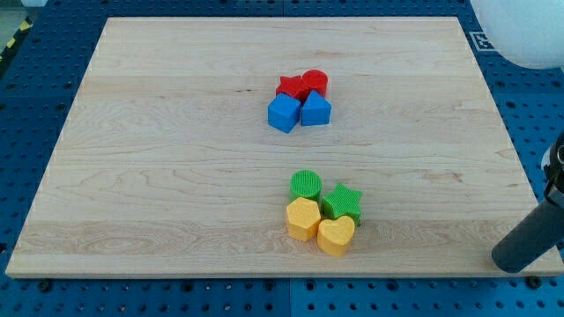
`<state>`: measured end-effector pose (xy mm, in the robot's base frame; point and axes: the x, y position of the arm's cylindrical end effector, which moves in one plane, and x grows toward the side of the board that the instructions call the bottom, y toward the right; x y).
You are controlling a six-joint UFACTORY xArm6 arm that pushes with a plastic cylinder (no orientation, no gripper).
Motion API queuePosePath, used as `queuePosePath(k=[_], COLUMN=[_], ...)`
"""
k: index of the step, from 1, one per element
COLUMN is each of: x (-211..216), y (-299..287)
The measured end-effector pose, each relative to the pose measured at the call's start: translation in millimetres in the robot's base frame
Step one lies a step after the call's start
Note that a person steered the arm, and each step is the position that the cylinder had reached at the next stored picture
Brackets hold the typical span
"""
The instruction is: Place arm right to the yellow heart
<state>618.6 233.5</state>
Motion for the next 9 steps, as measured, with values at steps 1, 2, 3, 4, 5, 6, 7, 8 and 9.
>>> queuePosePath(k=[1,2,3,4,5,6,7,8,9], x=[-1,-1,-1,0,0,0,0,0,0], y=[-7,-24,-35,-36,-37,-38,-38,-39,-39])
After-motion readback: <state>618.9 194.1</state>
